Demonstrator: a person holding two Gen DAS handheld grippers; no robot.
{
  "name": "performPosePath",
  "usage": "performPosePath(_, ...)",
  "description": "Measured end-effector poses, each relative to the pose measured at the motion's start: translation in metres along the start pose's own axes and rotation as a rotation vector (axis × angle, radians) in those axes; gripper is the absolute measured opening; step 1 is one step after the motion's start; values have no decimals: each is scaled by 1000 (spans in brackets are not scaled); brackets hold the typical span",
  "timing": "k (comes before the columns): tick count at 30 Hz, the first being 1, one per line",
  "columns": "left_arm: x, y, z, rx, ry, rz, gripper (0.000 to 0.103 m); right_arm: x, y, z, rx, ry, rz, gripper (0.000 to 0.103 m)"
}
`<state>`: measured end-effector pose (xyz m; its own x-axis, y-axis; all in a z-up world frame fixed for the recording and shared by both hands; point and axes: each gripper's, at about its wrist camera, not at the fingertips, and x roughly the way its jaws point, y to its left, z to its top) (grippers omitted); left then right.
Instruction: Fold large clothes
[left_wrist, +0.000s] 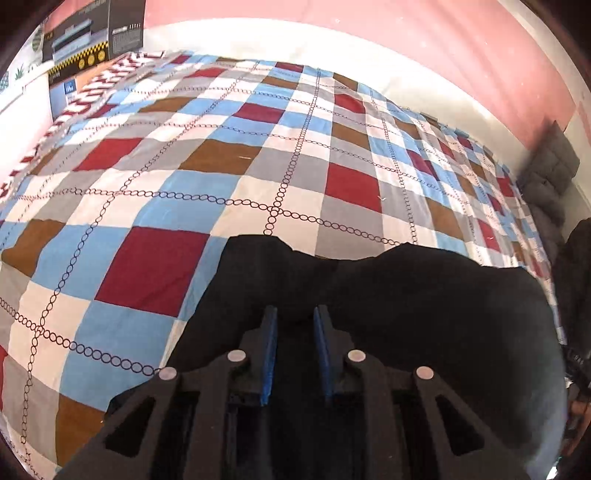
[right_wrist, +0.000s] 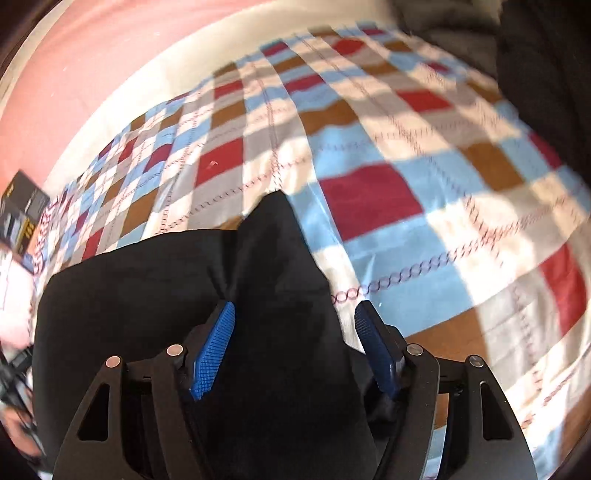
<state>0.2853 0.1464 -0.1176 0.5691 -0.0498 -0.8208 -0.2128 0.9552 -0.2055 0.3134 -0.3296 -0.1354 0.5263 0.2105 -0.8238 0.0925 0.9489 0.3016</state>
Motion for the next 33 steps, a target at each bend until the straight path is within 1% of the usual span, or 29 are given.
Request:
performPosePath(2, 2, -1, -2, 5, -13, 11, 23, 5, 3, -3, -9, -1, -17, 67)
performPosePath(6, 5, 5, 4, -19, 4, -7, 23, 7, 5, 1, -21, 6, -53, 67)
performPosePath(8, 1, 0, 9, 6, 30, 16, 23, -4, 9, 4, -44, 0, -81, 67)
performPosePath(9, -7, -3, 12, 24, 35, 35, 22, -16, 13, 4, -67, -22, -92, 67)
performPosePath(11, -24, -9, 12, 39, 19, 42, 23, -36, 22, 1, -98, -60, -63, 67)
performPosePath(12, -32, -13, 11, 42, 16, 30, 23, -50, 29, -3, -118, -82, -41, 67)
performPosePath(14, -49, -26, 6, 47, 4, -39, 23, -68, 47, -10, -164, -119, -33, 67)
performPosePath(16, -58, -49, 3, 92, -8, -86, 25, -82, 70, -18, -214, -152, 6, 68)
performPosePath(18, -59, -76, 1, 167, -15, -106, 27, -86, 93, -20, -246, -150, 74, 68)
performPosePath(19, -57, -87, 1, 201, -15, -101, 27, -87, 103, -21, -265, -160, 71, 68)
performPosePath(20, -51, -97, 2, 227, -10, -95, 27, -89, 120, -23, -314, -187, 56, 68)
performPosePath(21, -44, -103, 5, 233, 3, -91, 27, -86, 131, -23, -353, -194, 51, 68)
performPosePath(22, -32, -104, 9, 222, 25, -81, 27, -81, 138, -23, -375, -185, 46, 68)
performPosePath(23, -23, -104, 12, 207, 46, -70, 27, -63, 146, -20, -398, -134, 29, 68)
performPosePath(24, -10, -101, 16, 187, 73, -59, 28, -44, 145, -16, -396, -82, 10, 68)
performPosePath(25, 0, -98, 19, 170, 87, -53, 28, -23, 140, -12, -377, -14, -8, 68)
performPosePath(26, 8, -94, 23, 150, 105, -51, 28, -9, 133, -8, -349, 35, -5, 67)
performPosePath(27, 12, -89, 27, 126, 126, -51, 28, 0, 125, -2, -313, 64, 15, 67)
performPosePath(28, 12, -87, 28, 110, 135, -45, 28, 1, 118, 3, -278, 68, 15, 67)
performPosePath(29, 8, -86, 30, 106, 137, -36, 28, -7, 115, 6, -266, 46, -15, 67)
performPosePath(30, 1, -85, 30, 108, 126, -42, 28, -17, 114, 7, -273, 17, -24, 67)
performPosePath(32, -25, -83, 21, 124, 88, -96, 28, -49, 111, -4, -283, -39, 17, 67)
performPosePath(33, -38, -82, 13, 135, 73, -120, 28, -66, 109, -16, -286, -59, 46, 67)
